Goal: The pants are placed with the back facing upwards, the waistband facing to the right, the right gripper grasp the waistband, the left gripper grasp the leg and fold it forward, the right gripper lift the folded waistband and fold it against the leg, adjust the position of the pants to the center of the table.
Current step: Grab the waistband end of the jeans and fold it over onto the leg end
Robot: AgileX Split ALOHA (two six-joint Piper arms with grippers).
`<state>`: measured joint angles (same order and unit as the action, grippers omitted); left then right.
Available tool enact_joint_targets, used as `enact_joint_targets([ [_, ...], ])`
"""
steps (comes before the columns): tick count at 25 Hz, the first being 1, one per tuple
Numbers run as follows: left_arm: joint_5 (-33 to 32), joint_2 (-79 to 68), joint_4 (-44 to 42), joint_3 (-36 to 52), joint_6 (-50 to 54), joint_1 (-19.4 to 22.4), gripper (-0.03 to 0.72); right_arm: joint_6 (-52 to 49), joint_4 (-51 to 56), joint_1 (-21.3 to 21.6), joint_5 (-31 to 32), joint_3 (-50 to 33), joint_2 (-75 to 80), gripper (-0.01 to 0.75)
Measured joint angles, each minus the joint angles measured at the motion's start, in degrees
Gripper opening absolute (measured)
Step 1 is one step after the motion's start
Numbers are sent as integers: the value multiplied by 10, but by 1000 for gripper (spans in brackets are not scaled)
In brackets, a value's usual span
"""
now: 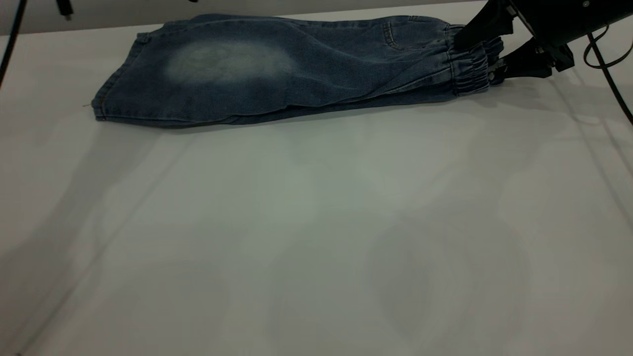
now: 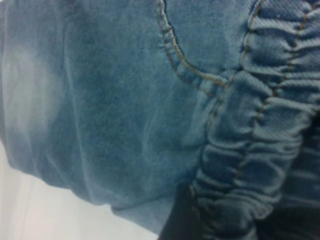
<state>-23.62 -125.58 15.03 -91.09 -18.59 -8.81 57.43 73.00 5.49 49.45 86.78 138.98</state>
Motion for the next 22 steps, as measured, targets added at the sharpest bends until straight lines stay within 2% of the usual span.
enact_joint_targets([
  [4,1,0,0,0,0,1,589,-1,-9,0,-7,0,0,449],
  [11,1,0,0,0,0,1,589,14,-34,-4,-10,0,0,114],
  [13,1,0,0,0,0,-1,589,14,-34,-4,-6,0,0,44],
  [19,-34,-8,-1,-32,-1,-21,589,14,-34,-4,7,0,0,22],
  [22,-81,-33,-1,-72,-1,-38,589,12,-33,-4,11,0,0,22],
])
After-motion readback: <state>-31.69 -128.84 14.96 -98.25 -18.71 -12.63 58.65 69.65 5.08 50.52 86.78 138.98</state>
